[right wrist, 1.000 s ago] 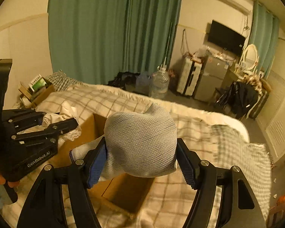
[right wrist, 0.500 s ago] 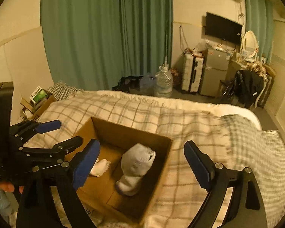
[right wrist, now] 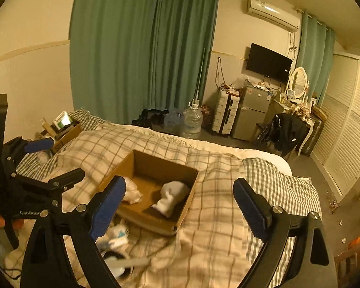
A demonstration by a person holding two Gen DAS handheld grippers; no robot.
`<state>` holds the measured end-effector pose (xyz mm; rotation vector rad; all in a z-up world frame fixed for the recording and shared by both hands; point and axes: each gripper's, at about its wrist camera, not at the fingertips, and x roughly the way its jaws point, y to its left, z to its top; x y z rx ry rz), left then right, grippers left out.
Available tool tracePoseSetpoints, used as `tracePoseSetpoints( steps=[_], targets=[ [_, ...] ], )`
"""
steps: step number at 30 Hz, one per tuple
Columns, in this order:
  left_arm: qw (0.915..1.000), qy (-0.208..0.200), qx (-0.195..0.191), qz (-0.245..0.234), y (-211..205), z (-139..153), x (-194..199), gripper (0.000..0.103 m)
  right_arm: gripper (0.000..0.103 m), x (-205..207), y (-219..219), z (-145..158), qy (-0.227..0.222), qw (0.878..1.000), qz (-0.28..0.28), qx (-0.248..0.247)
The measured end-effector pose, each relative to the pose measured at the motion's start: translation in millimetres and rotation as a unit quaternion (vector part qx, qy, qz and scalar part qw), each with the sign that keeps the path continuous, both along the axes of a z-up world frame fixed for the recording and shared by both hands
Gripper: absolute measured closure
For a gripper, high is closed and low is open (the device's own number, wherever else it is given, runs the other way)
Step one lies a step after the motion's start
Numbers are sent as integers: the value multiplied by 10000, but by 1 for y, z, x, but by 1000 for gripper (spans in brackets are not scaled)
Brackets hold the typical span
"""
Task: Organize objects
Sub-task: 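Lift both open tools away from the box, then grasp the white tube with the right tool while the left tool grasps the white tape roll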
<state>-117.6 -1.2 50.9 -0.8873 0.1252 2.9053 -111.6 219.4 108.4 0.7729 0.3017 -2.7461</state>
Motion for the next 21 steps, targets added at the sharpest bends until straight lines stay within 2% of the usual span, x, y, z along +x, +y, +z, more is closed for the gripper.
tracePoseSetpoints(
  steps=[4,6,12,17,21],
  targets=[
    [9998,27,130,117,-12,-9,37,0,12,39,1,-17,-108,9999,-54,-64],
    [9997,13,174,186,-15,-20,50,0,12,54,-4,-35,-262,9996,-78,-41],
    [9975,-274,340,555,-25,-76,73,0,12,66,-23,-106,-773,9969,-124,111],
    [9960,-651,67,606,-23,-120,75,0,12,56,-41,-164,-1428,9895,-49,234],
    [9939,-671,-236,839,-30,-134,69,0,12,48,-54,-186,-1710,9846,-75,356]
  ],
)
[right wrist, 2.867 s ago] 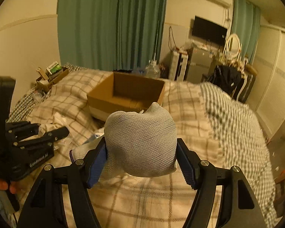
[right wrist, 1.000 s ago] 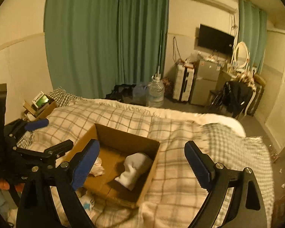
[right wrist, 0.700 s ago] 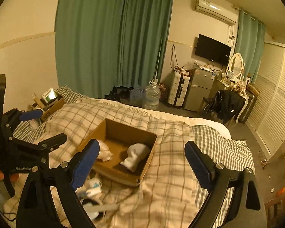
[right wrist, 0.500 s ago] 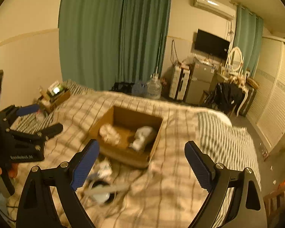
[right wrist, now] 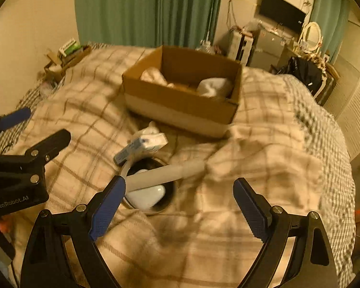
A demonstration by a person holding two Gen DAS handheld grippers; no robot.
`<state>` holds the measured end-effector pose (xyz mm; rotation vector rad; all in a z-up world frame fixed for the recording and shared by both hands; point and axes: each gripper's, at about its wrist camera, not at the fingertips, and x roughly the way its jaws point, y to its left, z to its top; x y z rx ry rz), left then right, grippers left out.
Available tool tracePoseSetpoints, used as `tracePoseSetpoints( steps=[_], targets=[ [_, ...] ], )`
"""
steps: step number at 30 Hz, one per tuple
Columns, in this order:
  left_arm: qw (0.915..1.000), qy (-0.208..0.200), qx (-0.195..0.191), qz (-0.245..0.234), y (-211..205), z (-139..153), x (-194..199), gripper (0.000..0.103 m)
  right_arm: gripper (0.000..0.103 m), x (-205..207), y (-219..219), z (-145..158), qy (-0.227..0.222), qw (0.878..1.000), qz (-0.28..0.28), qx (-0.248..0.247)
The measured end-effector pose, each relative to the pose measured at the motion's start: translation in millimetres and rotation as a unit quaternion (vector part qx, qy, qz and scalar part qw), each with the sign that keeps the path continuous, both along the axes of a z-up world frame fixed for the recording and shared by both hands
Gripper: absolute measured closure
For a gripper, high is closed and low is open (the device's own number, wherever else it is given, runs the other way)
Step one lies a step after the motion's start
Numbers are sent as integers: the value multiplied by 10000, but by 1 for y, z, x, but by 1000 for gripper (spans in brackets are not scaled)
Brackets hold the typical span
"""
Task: Organize objects
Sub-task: 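Grasp the white tube with the right tool while the left tool grasps the white tape roll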
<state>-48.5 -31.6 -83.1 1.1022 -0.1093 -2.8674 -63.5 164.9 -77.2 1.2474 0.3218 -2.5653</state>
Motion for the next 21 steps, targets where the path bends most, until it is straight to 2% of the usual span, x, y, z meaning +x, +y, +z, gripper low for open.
tracePoseSetpoints(
  steps=[6,11,12,13,15,17,19,21],
  targets=[
    [9993,-78,-151,323,-25,-19,-6,0,12,0,-36,-22,-149,9986,440,236],
    [9990,-266,100,336,-38,-30,-11,0,15,-11,-60,-47,-467,9960,651,386],
    [9990,-288,119,331,-38,-31,-12,0,22,-12,-62,-51,-519,9954,685,427],
    [9989,-317,155,319,-39,-32,-12,0,36,-13,-63,-55,-543,9949,681,503],
    [9988,-340,183,309,-37,-32,-12,0,48,-13,-61,-56,-467,9951,582,656],
    [9988,-339,196,279,-36,-32,-11,0,56,-8,-53,-46,-404,9966,549,473],
    [9989,-342,211,231,-33,-31,-10,0,78,-1,-46,-34,-340,9972,597,303],
    [9988,-397,199,181,-28,-31,-11,0,79,6,-38,-20,-149,9980,547,286]
  ],
)
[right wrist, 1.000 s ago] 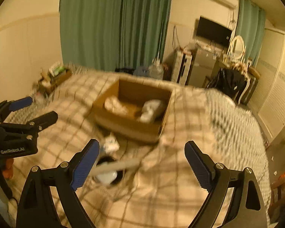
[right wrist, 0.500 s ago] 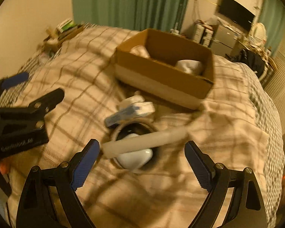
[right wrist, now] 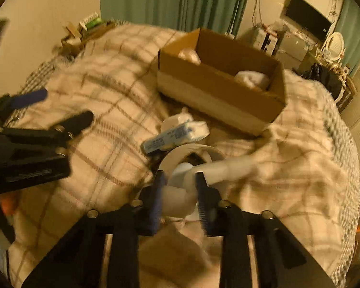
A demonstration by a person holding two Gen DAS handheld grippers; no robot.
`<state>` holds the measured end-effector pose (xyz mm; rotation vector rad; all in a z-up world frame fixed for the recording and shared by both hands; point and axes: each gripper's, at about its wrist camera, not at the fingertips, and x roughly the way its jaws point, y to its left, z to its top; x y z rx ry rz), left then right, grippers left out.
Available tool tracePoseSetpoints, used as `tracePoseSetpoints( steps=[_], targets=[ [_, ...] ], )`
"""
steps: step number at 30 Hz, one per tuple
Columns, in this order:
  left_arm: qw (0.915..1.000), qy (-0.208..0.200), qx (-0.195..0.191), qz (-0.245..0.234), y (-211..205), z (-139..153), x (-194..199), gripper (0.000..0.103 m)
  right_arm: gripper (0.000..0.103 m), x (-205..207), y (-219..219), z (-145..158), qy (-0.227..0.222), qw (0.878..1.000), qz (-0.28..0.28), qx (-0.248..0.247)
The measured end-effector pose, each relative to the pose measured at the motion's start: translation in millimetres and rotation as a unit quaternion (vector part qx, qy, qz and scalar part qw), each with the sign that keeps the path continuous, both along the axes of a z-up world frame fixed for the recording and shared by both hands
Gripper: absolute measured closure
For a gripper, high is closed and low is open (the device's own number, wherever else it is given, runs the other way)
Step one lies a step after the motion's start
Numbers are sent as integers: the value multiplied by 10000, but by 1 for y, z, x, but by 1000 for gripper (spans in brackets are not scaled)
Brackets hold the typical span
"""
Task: Organize objects
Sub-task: 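Grasp the white tube with the right tool while the left tool grasps the white tape roll, then carry the tube and tape roll into the box and open both tools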
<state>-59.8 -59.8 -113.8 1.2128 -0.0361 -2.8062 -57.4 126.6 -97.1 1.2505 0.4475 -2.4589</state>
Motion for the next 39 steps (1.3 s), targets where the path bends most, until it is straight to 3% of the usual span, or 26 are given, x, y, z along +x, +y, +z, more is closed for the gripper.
tracePoseSetpoints(
  steps=[11,16,17,19,20,25,33,39],
  targets=[
    [9982,-262,170,-505,51,1,-3,0,80,7,65,52,636,9959,-391,-501],
    [9948,-500,90,-878,84,-12,-16,2,80,3,93,53,814,9932,-665,-502],
    [9943,-547,60,-908,88,-16,-19,5,80,3,97,52,810,9929,-686,-539],
    [9938,-626,51,-913,93,-22,-24,30,80,0,103,47,764,9926,-705,-621],
    [9929,-714,139,-939,94,-26,-27,36,80,-2,106,45,730,9925,-717,-676],
    [9881,-973,324,-1142,99,-38,-34,98,80,-9,113,33,580,9912,-775,-899],
    [9931,-510,42,-1051,100,-12,-17,100,80,1,115,41,664,9899,-737,-1014],
    [9938,-194,242,-1072,93,26,-6,100,80,20,109,71,1083,9875,-599,-980]
  ],
)
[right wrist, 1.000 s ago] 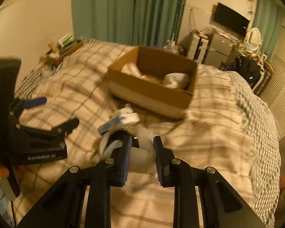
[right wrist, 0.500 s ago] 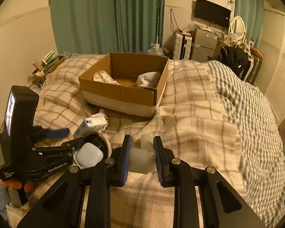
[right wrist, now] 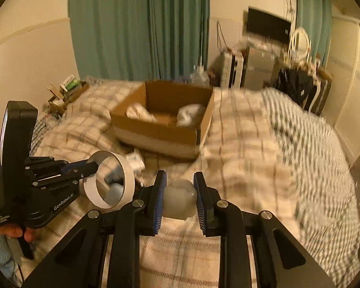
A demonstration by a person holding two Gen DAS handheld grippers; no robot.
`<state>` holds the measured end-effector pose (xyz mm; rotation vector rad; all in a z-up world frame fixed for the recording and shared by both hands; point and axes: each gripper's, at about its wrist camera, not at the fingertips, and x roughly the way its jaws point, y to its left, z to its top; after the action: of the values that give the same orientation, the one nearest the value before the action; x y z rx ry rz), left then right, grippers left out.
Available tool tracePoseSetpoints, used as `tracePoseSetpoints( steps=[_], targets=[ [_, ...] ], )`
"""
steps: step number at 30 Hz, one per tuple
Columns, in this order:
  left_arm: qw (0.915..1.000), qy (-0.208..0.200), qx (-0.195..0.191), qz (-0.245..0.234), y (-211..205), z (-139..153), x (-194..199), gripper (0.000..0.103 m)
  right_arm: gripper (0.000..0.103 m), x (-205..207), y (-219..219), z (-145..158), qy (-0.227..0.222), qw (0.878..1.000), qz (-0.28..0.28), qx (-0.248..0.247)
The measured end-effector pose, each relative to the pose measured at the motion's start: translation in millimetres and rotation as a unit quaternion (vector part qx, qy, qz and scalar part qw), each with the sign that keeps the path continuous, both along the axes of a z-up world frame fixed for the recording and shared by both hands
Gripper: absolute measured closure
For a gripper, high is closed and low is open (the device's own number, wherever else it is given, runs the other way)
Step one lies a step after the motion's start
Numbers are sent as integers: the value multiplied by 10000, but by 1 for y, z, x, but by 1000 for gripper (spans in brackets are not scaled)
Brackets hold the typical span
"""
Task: Organize objects
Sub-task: 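Carry the tube and tape roll into the box and open both tools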
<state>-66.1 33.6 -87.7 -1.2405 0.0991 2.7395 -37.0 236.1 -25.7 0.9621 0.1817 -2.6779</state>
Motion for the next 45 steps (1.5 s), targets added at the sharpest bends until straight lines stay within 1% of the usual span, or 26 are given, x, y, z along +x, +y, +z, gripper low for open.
tracePoseSetpoints(
  steps=[3,6,10,12,16,19,23,25,28,32,34,36,39,41,43,45],
  targets=[
    [9998,200,18,-34,-1,23,1,100,80,6,-7,25,313,9993,138,118],
    [9989,459,33,-51,-7,56,-2,100,80,8,-13,50,584,9978,264,166],
    [9961,875,-108,-13,-16,106,-15,100,80,1,-22,83,909,9944,432,308],
    [9956,931,-137,-30,-21,124,-26,100,80,-7,-28,99,1020,9927,542,345],
    [9931,1109,-379,15,-24,148,-50,100,80,-32,-39,123,1157,9902,673,398],
    [9932,1096,-383,50,-28,154,-80,100,80,-60,-51,137,1248,9885,720,467],
    [9941,1016,-381,84,-31,146,-116,100,80,-107,-68,139,1222,9880,792,521],
    [9947,948,-390,89,-33,137,-135,100,80,-129,-73,134,1162,9885,807,531],
    [9963,775,-355,125,-37,114,-168,100,81,-166,-83,118,1024,9898,817,567],
    [9978,558,-339,151,-37,80,-201,100,81,-216,-84,86,753,9932,748,479],
    [9982,476,-316,158,-36,62,-211,100,81,-235,-83,63,592,9947,696,469],
    [9990,357,-213,137,-35,41,-219,100,81,-254,-82,36,375,9958,690,478],
    [9997,214,-62,113,-31,17,-230,100,81,-272,-80,-2,100,9964,638,550],
    [9999,115,-48,32,-27,6,-234,99,79,-277,-76,-19,-28,9965,624,551],
    [10000,19,-68,-60,-22,-1,-236,97,78,-279,-72,-28,-105,9968,612,505],
    [9999,-63,-70,-127,-20,-3,-236,95,74,-277,-67,-26,-75,9974,574,438]
  ],
)
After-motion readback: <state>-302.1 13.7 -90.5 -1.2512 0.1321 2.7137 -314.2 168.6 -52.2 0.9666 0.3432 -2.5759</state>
